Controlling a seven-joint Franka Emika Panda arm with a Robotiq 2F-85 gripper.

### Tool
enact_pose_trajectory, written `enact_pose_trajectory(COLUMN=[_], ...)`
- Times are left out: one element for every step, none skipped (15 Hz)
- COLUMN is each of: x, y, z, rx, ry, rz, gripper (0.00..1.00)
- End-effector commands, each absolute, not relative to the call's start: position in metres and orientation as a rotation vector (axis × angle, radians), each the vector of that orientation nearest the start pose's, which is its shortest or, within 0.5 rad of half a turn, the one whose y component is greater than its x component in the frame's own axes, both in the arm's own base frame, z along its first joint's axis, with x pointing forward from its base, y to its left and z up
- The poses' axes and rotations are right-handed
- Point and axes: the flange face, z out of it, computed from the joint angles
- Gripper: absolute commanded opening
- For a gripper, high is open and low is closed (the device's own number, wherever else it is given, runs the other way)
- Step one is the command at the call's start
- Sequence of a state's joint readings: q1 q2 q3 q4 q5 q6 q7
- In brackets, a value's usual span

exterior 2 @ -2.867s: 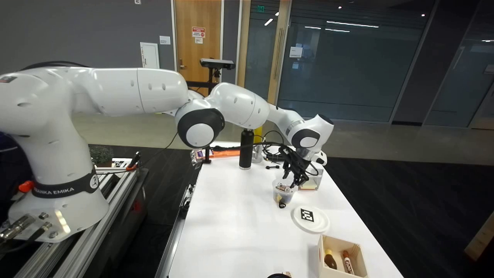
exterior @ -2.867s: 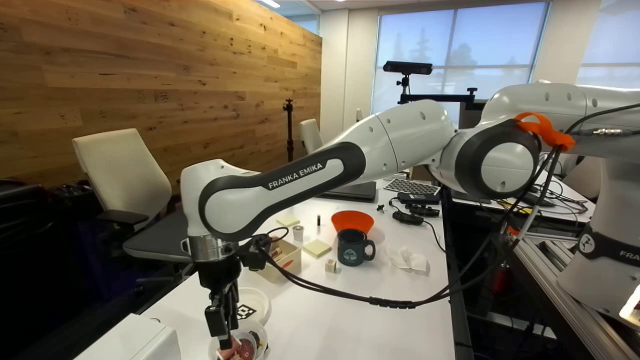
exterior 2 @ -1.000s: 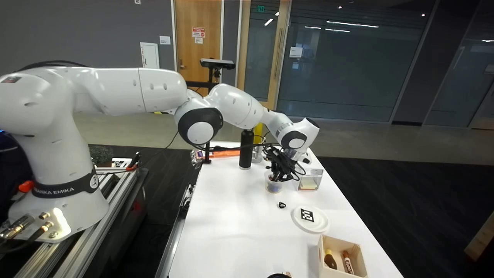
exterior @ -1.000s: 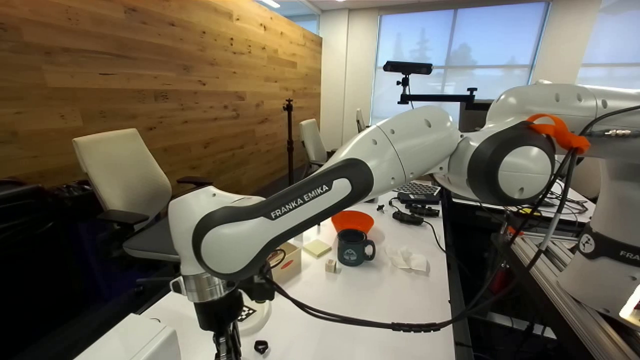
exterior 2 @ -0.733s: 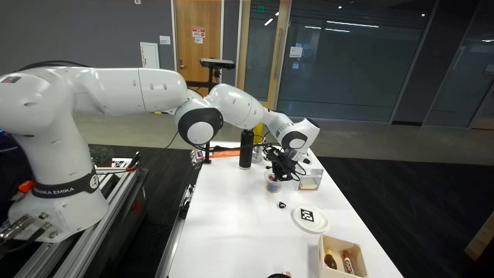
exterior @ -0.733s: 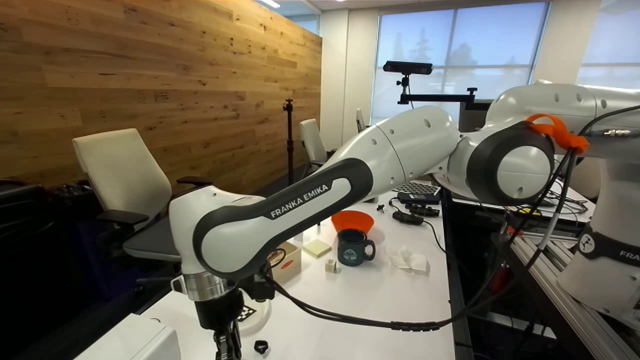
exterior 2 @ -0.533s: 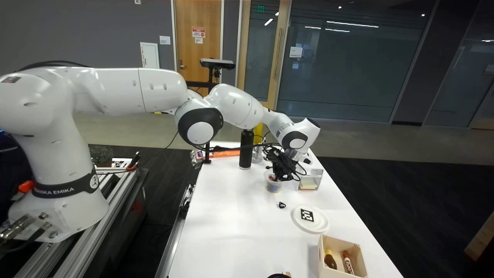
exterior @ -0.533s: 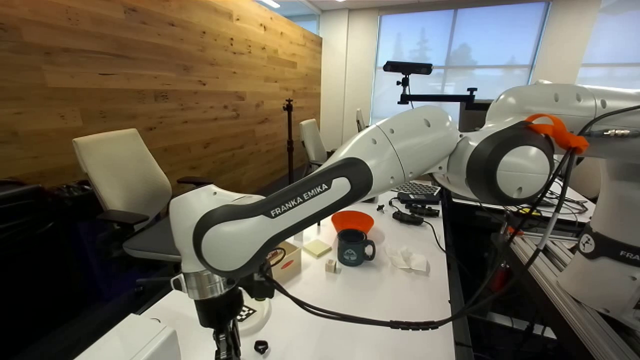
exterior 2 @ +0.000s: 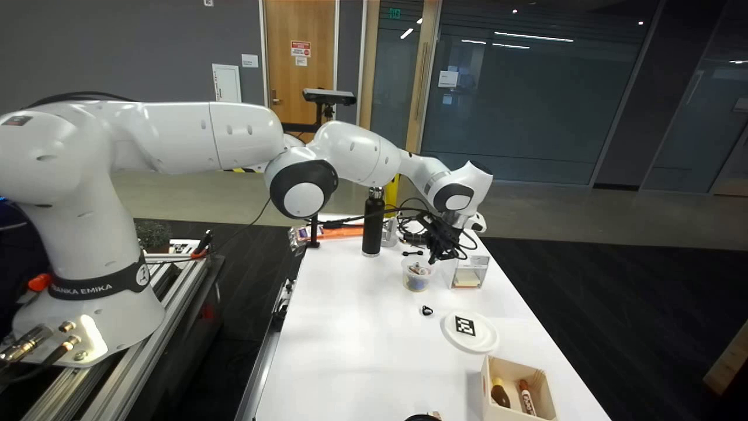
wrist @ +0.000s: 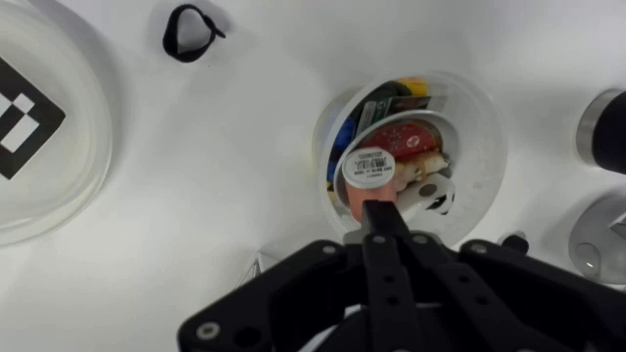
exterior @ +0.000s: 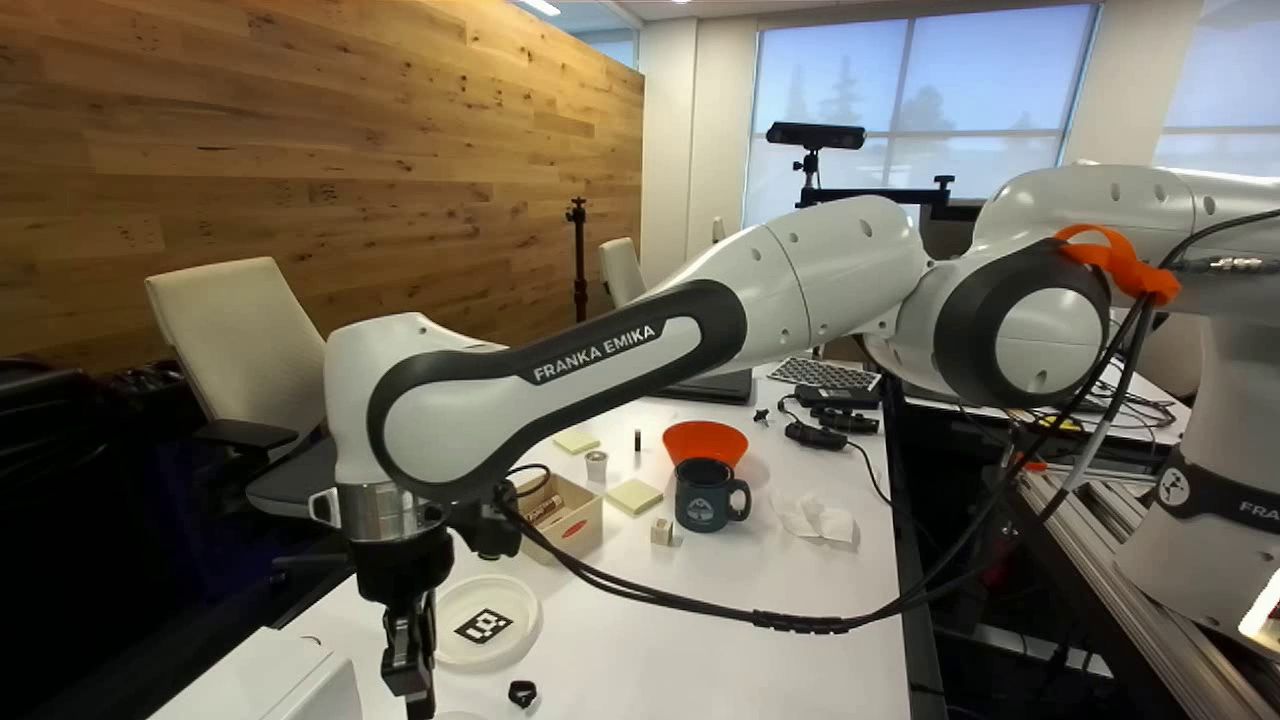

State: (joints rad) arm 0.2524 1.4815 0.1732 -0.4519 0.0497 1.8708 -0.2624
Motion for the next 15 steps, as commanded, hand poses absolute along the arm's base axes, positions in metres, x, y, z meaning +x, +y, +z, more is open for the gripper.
enact_pose_trajectory(x=[0.761,0.761,0.758,0.755,0.753,0.751,0.75,0.749,0.748,0.747,0.745,0.745,0.744,0.742,0.74], y=[0.246,0.246,0.247,0.249,0.252,0.254,0.255,0.257,0.26,0.262,0.264,0.265,0.266,0.268,0.269], z=[0.128,0.127,0.122,0.117,0.113,0.112,0.111,0.11,0.109,0.108,0.107,0.106,0.105,0.102,0.099], rx=[-2.823,-2.826,-2.818,-2.812,-2.807,-2.811,-2.813,-2.812,-2.81,-2.813,-2.811,-2.809,-2.807,-2.804,-2.801], ry=[-0.756,-0.757,-0.761,-0.768,-0.772,-0.778,-0.784,-0.789,-0.794,-0.798,-0.8,-0.801,-0.799,-0.804,-0.809], rz=[0.021,0.021,0.04,0.062,0.076,0.086,0.091,0.094,0.099,0.107,0.113,0.116,0.119,0.128,0.14], gripper=[0.0,0.0,0.0,0.0,0.0,0.0,0.26,0.28,0.33,0.4,0.47,0.54,0.62,0.68,0.76])
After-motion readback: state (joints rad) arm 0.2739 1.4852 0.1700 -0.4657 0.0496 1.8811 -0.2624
